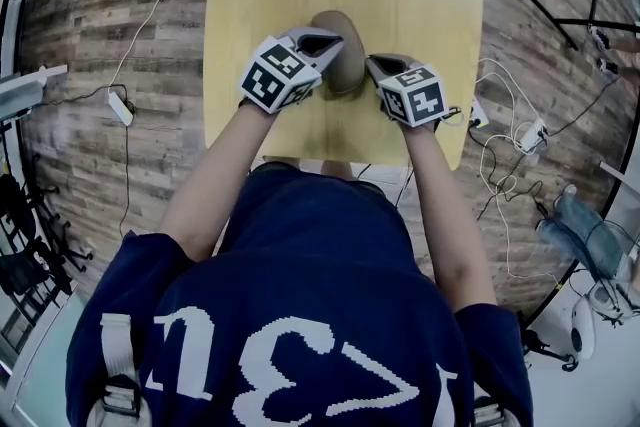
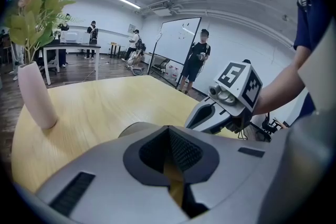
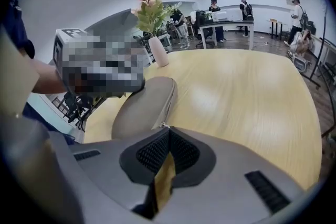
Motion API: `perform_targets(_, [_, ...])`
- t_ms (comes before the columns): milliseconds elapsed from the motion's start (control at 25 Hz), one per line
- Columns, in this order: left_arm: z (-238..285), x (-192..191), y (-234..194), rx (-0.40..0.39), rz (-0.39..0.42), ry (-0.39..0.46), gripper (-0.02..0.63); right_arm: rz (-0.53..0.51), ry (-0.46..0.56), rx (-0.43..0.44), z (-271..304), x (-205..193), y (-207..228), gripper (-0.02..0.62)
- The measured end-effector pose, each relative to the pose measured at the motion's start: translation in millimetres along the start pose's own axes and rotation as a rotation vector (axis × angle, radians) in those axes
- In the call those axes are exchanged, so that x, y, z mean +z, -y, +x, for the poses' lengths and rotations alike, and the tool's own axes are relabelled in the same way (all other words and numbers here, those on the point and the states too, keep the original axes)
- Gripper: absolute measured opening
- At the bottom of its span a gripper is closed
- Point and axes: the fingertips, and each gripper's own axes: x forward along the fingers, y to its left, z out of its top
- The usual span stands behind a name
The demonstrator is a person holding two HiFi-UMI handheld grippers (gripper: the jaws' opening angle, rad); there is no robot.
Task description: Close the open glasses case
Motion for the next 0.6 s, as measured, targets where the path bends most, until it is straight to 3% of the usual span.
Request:
perform_targets(280, [0.5, 0.2, 1.0, -0.003, -0.003, -0.004, 0.012, -0.161, -0.034, 0.012, 20.0, 40.2, 17.9, 0.021])
perform_targets(600, [0.3, -0.5, 0.9, 0.001, -0.012, -0.004, 0.012, -0.208, -0.021, 0.026, 37.8, 68.3, 24.6, 0.021])
